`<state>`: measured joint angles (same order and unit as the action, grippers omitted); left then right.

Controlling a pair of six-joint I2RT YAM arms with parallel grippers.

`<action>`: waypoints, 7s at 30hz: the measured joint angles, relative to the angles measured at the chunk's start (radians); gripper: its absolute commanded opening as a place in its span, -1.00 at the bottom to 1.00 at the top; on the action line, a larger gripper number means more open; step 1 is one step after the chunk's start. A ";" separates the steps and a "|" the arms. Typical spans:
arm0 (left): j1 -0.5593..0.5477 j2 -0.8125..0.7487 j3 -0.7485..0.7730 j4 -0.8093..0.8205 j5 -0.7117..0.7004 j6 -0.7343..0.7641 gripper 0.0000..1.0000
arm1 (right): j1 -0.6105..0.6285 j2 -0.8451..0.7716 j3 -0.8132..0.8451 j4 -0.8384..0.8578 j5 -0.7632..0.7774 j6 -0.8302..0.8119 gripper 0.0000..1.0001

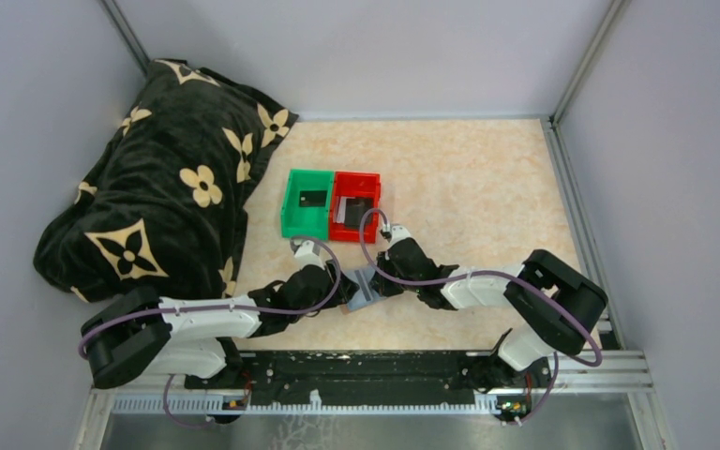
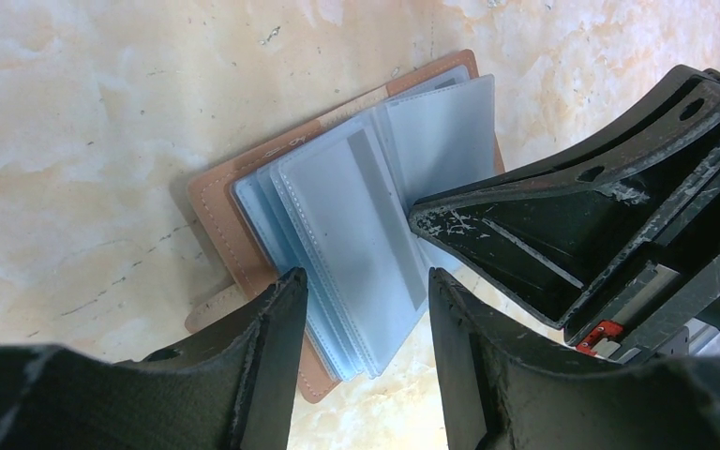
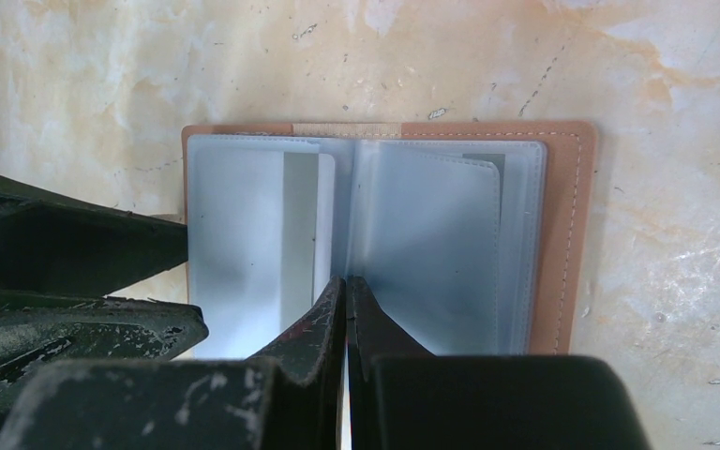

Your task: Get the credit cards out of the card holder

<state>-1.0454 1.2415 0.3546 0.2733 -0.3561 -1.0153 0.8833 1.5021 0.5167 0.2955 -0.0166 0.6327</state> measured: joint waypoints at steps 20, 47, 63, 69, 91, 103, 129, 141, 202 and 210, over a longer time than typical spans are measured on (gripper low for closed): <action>0.000 0.073 0.093 0.042 0.035 0.076 0.15 | 0.000 -0.008 0.002 -0.020 -0.001 0.001 -1.00; 0.040 0.256 0.286 0.114 0.220 0.155 0.17 | -0.087 -0.440 -0.008 -0.405 0.137 -0.008 -1.00; 0.037 0.309 0.269 0.259 0.415 0.115 0.23 | -0.103 -0.565 -0.121 -0.468 0.147 0.044 -1.00; 0.047 0.254 0.249 0.215 0.358 0.159 0.09 | -0.102 -0.584 -0.124 -0.477 0.143 0.068 -0.48; 0.132 0.330 0.231 0.079 0.270 0.302 -1.00 | -0.029 -0.367 -0.096 -0.399 0.131 0.138 -0.26; 0.130 0.293 0.137 0.151 0.267 0.225 -1.00 | -0.084 -0.312 -0.115 -0.264 0.043 0.093 -0.26; 0.105 0.182 0.092 0.052 0.262 0.200 -0.94 | -0.090 -0.225 -0.101 -0.054 -0.168 0.119 -0.27; 0.142 0.026 0.086 -0.095 0.150 0.277 -0.88 | -0.053 -0.228 -0.093 -0.117 -0.125 0.075 -1.00; 0.231 0.251 0.118 0.104 0.278 0.275 -1.00 | -0.245 -0.354 -0.165 -0.204 -0.119 0.052 -0.40; 0.233 0.252 0.118 0.105 0.282 0.272 -1.00 | -0.245 -0.333 -0.190 -0.168 -0.120 0.059 -0.39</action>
<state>-0.8124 1.4937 0.4725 0.3779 -0.0746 -0.7437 0.6388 1.1694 0.3264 0.1276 -0.1368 0.6914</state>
